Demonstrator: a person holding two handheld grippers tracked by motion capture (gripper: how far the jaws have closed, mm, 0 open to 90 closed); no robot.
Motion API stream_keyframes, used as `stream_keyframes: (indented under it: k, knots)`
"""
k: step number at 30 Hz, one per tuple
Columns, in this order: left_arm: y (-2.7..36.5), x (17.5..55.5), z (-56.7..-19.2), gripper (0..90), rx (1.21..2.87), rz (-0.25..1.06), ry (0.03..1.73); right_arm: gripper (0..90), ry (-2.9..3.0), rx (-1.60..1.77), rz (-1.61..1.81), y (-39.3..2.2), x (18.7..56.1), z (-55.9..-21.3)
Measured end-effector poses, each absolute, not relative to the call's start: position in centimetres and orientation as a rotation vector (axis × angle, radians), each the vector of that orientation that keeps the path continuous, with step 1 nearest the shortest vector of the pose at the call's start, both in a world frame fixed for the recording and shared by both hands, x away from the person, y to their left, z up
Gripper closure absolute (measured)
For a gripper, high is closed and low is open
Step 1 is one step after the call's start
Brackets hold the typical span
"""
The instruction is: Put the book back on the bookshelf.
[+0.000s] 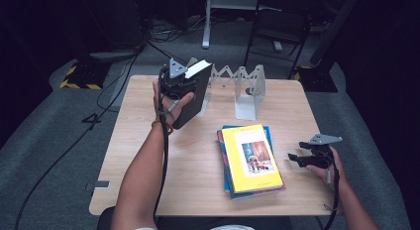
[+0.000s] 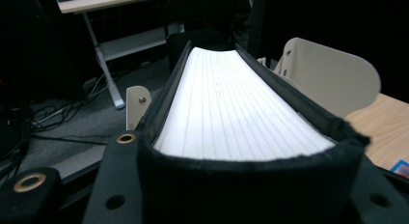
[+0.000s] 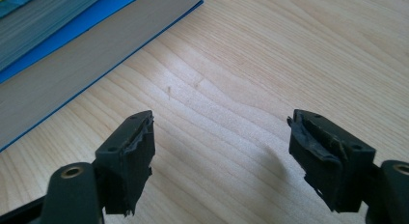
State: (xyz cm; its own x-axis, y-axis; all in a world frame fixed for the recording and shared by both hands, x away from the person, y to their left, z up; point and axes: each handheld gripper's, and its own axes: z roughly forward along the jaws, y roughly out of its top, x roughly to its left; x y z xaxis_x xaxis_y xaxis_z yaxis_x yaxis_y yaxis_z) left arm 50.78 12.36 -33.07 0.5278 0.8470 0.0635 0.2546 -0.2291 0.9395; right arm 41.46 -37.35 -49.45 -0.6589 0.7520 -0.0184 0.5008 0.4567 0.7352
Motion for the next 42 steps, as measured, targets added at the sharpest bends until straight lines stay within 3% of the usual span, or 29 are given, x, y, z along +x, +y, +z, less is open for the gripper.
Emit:
stream_keyframes:
  k: [23, 42]
  knots:
    - [10.9, 57.7, -33.6, 52.1, 1.700, 0.792, 1.014, 25.8, 2.398, 1.034, 1.022, -37.0, 41.5, -49.8]
    - [9.5, 59.9, -35.2, 51.8, 1.690, 0.821, 1.047, 26.4, 2.421, 0.975, 1.041, -36.7, 41.3, -49.5]
